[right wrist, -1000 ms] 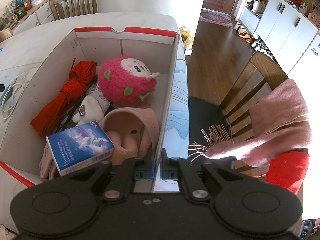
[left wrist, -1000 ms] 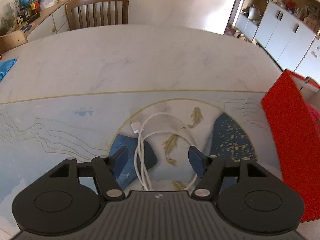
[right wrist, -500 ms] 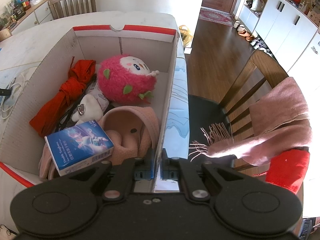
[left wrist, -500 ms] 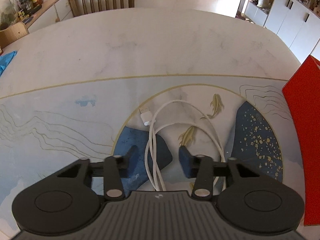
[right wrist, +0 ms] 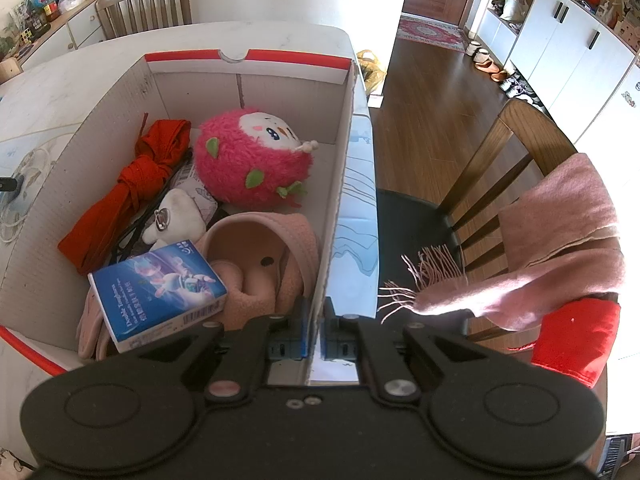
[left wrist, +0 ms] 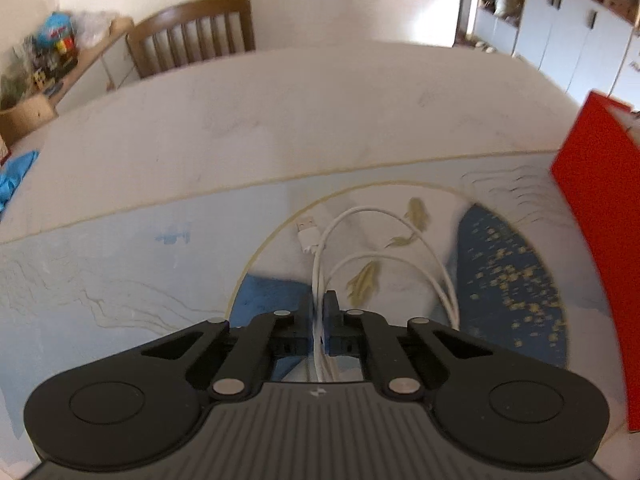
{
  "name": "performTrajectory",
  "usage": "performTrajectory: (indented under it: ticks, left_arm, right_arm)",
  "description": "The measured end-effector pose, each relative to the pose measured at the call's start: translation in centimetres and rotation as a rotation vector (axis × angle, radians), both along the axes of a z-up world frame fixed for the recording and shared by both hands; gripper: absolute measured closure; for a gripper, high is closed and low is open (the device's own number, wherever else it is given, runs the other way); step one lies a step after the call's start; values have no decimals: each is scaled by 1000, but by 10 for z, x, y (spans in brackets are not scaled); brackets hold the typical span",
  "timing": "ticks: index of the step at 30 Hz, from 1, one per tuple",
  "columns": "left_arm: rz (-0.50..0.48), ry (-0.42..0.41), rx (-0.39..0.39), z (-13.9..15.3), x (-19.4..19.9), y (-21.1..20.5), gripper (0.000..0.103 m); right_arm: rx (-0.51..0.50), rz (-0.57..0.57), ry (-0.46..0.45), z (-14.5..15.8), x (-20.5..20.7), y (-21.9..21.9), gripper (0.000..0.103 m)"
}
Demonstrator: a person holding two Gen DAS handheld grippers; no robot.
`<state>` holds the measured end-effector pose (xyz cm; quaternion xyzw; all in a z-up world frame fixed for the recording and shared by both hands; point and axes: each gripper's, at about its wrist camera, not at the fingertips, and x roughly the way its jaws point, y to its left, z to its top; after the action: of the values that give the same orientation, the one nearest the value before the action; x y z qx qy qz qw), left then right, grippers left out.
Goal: Organize objects
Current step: 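Lift the white cable and carry it into the box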
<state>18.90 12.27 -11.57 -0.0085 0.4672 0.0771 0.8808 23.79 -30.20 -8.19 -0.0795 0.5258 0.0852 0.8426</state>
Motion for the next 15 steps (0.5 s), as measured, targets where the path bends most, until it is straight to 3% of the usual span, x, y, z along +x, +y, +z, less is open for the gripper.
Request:
performTrajectory:
  ticks: [15]
  left_arm:
    - [-140, -196, -79, 81, -43, -42, 100]
  right_arm:
    - [0, 3, -5, -1, 2, 0, 98]
